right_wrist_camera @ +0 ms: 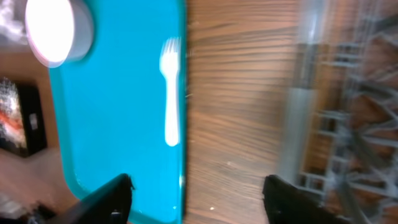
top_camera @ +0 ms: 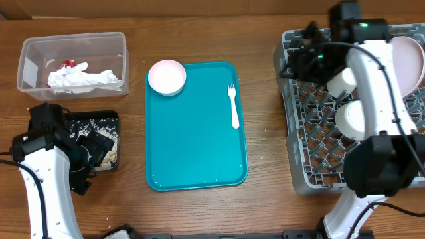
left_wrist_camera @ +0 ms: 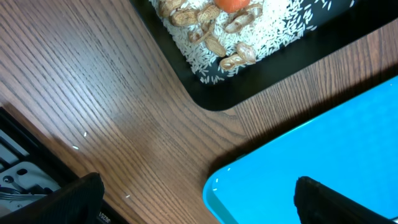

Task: Sort waste into correct bins and load items into the dishwasher rack
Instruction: 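Release the stick and raise the right gripper from the rack, then move the right gripper back over the white fork on the teal tray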

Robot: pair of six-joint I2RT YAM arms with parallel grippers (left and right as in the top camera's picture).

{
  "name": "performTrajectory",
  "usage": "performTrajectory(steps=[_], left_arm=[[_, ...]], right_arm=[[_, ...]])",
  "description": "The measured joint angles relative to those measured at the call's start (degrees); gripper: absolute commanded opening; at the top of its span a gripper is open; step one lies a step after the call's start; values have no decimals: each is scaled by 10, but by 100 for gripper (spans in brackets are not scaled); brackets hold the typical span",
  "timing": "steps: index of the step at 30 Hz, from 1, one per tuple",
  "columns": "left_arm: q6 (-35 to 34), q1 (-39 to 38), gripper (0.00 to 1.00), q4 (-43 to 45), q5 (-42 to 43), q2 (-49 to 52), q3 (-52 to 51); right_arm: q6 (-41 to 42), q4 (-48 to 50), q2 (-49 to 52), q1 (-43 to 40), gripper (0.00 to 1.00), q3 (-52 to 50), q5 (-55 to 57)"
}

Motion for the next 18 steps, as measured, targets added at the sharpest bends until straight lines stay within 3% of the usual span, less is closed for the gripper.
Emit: performTrajectory(steps=[3,10,18], left_arm=[[0,0,100,0,0,0,0],[0,0,100,0,0,0,0],[0,0,100,0,0,0,0]], right_arm=[[39,15,0,69,100,0,34],[206,54,33,231,100,0,181],[273,89,112,282,98,0,233]])
